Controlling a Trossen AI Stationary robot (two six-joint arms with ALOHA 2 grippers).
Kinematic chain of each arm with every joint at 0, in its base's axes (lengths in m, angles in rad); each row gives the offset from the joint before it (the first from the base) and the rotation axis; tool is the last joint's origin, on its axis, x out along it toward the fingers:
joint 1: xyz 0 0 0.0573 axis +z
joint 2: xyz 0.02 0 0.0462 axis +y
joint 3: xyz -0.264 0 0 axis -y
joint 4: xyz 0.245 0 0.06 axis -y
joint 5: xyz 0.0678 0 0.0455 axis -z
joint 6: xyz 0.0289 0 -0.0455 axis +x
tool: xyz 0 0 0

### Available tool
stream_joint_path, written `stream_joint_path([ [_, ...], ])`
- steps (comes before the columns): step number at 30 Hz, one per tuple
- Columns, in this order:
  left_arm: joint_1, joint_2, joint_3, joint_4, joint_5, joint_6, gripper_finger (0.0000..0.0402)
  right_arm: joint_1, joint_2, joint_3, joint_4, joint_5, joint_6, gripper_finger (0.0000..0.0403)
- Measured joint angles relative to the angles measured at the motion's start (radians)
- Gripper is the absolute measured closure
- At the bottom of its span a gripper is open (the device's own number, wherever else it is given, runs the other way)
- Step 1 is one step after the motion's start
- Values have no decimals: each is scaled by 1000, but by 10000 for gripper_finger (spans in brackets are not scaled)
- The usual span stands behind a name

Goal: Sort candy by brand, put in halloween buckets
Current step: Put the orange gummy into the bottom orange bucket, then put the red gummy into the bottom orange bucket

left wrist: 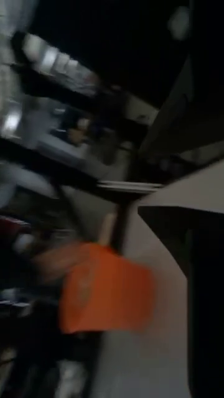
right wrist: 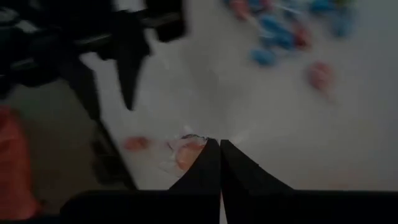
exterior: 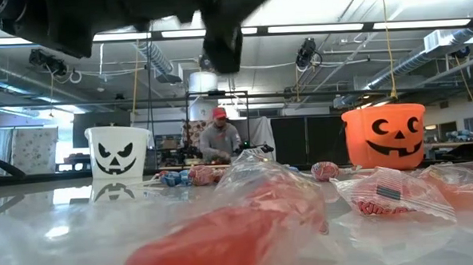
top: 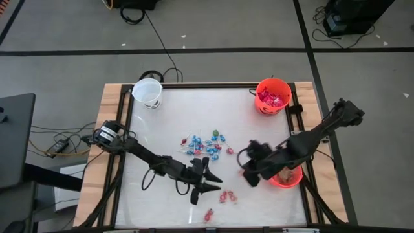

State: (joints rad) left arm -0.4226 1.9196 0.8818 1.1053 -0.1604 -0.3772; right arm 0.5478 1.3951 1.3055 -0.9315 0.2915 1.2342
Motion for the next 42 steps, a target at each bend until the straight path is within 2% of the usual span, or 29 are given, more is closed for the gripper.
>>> stream_joint_path([
  [4,-5,0,0,-164,16,-17,234,49,-53,25,-274,-51,113,400],
  [9,-4,0,28,-302,21,17,232,138,-68,29,-510,-147,253,400],
  [15,2,6,110,-470,28,114,231,225,-38,29,-619,-189,337,400],
  [20,30,57,175,-510,59,175,231,265,-22,-15,-628,-130,424,396],
  [23,45,77,205,-517,87,183,231,279,-24,-66,-615,-134,453,367],
  [27,51,79,228,-576,63,191,231,309,-24,-96,-594,-122,487,298],
  [29,50,80,239,-619,23,191,231,325,-24,-96,-591,-98,523,261],
  [34,43,80,251,-715,21,224,231,356,-27,-74,-590,-20,612,185],
  [37,27,81,251,-743,61,270,231,362,-27,-60,-586,24,633,164],
  [42,0,81,250,-765,93,348,231,360,-27,-57,-567,31,633,162],
])
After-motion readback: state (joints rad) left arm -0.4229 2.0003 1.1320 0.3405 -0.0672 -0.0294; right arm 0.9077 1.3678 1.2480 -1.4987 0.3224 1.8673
